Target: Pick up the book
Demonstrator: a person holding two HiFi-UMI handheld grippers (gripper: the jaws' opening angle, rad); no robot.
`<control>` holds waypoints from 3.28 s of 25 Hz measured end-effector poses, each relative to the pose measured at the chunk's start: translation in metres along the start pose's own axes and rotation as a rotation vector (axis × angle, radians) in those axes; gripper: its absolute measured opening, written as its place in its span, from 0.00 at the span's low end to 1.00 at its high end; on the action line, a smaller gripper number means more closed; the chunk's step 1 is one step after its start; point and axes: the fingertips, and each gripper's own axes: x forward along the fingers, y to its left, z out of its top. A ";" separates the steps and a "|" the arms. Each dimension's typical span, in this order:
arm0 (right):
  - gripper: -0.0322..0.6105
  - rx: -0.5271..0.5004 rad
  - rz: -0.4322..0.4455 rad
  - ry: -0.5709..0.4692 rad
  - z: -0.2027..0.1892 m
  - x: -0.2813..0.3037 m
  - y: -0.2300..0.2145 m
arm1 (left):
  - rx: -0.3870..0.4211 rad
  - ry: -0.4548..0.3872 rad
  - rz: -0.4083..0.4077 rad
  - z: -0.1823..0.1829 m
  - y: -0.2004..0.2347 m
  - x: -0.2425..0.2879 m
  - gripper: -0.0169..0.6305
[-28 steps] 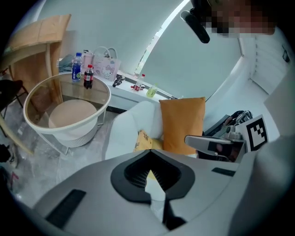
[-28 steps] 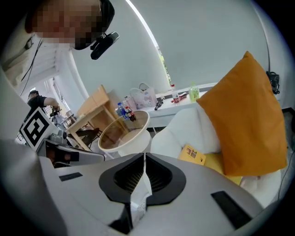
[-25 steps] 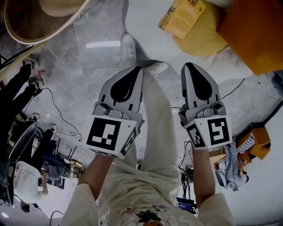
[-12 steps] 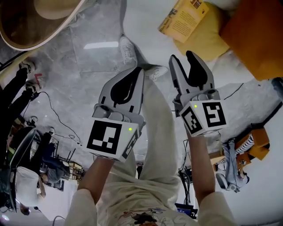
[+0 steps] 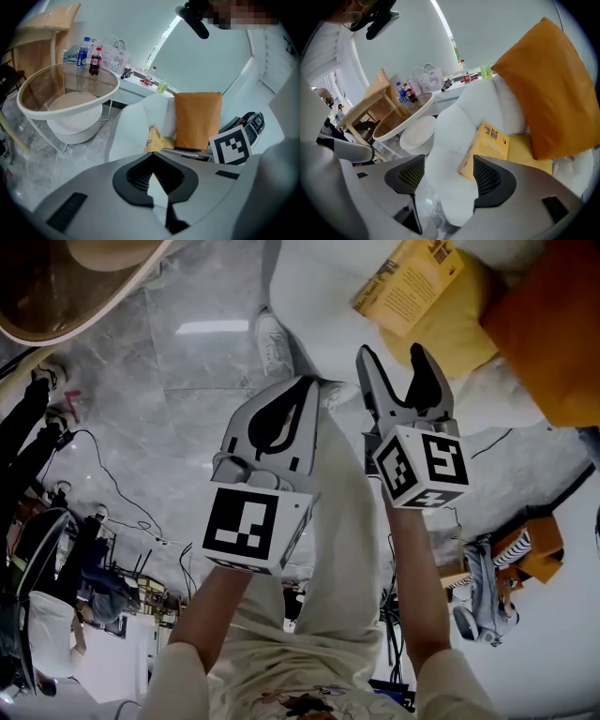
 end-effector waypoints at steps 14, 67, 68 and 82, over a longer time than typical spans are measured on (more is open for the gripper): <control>0.69 0.070 -0.113 0.044 -0.037 0.062 -0.019 | -0.037 0.034 0.007 -0.041 0.028 0.041 0.04; 0.71 -0.059 -0.576 0.097 -0.037 0.023 -0.171 | 0.042 0.055 -0.016 -0.032 0.001 0.072 0.04; 0.71 -0.063 -0.580 0.101 -0.038 0.018 -0.176 | 0.046 0.055 -0.017 -0.033 -0.003 0.072 0.04; 0.32 0.201 -0.443 -0.018 -0.065 -0.020 -0.269 | 0.088 0.078 -0.039 -0.053 -0.052 0.080 0.04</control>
